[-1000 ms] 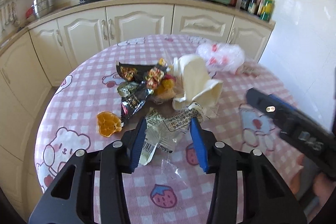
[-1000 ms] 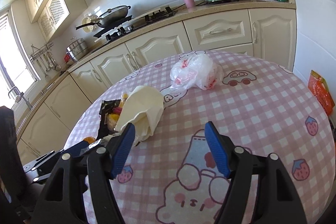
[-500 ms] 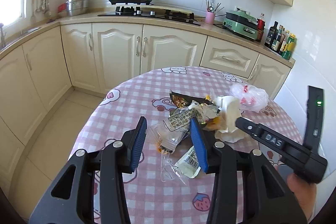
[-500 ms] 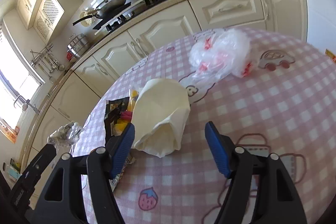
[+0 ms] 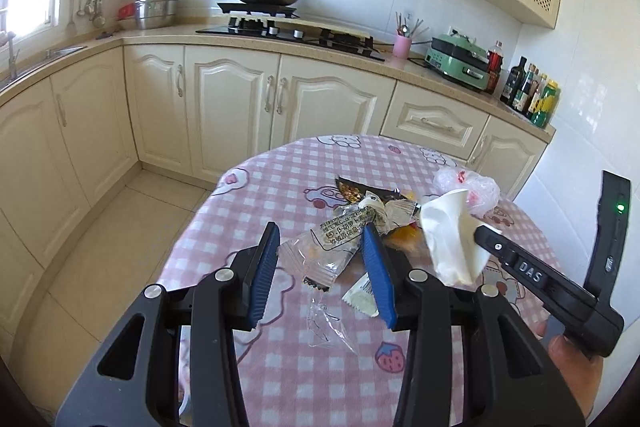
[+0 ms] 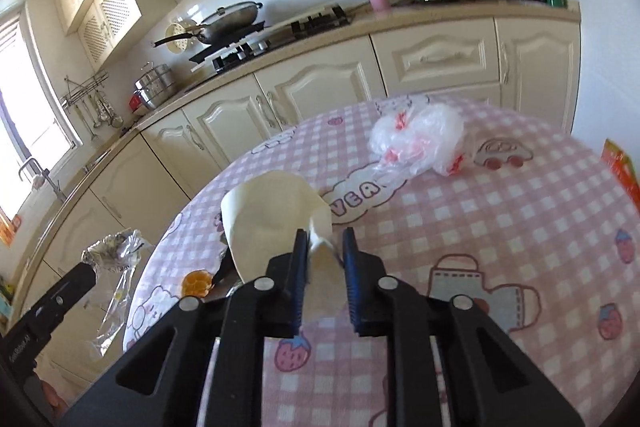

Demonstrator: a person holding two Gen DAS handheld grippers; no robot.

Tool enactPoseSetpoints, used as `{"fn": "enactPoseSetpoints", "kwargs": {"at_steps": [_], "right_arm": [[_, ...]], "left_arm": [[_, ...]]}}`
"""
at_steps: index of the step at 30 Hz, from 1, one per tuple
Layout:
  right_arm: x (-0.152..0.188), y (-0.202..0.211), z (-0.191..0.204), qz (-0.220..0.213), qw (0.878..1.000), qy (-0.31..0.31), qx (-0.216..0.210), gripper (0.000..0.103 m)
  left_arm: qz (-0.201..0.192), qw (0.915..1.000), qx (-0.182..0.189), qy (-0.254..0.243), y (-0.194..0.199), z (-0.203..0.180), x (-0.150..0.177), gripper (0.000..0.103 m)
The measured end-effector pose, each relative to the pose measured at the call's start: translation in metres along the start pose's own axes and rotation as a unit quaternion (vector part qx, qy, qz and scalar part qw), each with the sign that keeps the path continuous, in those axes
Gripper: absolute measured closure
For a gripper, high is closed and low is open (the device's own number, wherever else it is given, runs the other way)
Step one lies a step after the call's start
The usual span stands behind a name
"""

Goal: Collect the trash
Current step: 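Grasp the clear plastic wrapper with the left tool while the right tool grasps the white bag, then carry the clear wrapper over the bucket and open the left tool to drop it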

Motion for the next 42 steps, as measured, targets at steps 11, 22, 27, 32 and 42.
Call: {"fn": "enactPoseSetpoints", "kwargs": {"at_steps": [11, 22, 27, 32, 42], "right_arm": [[0.015, 0.052, 0.103, -0.021, 0.995, 0.076, -0.066, 0.086], [0.104, 0.019, 0.253, 0.073, 0.972, 0.152, -0.161, 0.086], [0.159, -0.018, 0.307, 0.132, 0.958, 0.179, -0.18, 0.086], [0.206, -0.051, 0.344, 0.176, 0.946, 0.196, -0.19, 0.086], [0.261, -0.117, 0.401, 0.24, 0.927, 0.211, -0.194, 0.073]], "left_arm": [[-0.03, 0.9978, -0.039, 0.045, 0.065, 0.07, 0.013, 0.063], [-0.015, 0.9811, -0.145, 0.127, 0.107, 0.205, 0.059, 0.063], [0.011, 0.9694, -0.18, 0.167, 0.105, 0.261, 0.087, 0.063], [0.038, 0.9576, -0.211, 0.192, 0.095, 0.307, 0.117, 0.063], [0.075, 0.9429, -0.234, 0.225, 0.067, 0.363, 0.143, 0.063]]}}
Point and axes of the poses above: each gripper's, at about its wrist camera, not at the fingertips, and y roughly against the way its jaws point, z to its left, x to its underside, the point moved 5 cm from there along -y, roughly the way its jaws point, and after that the axes turned 4 degrees about -x, right-handed, at the moved point
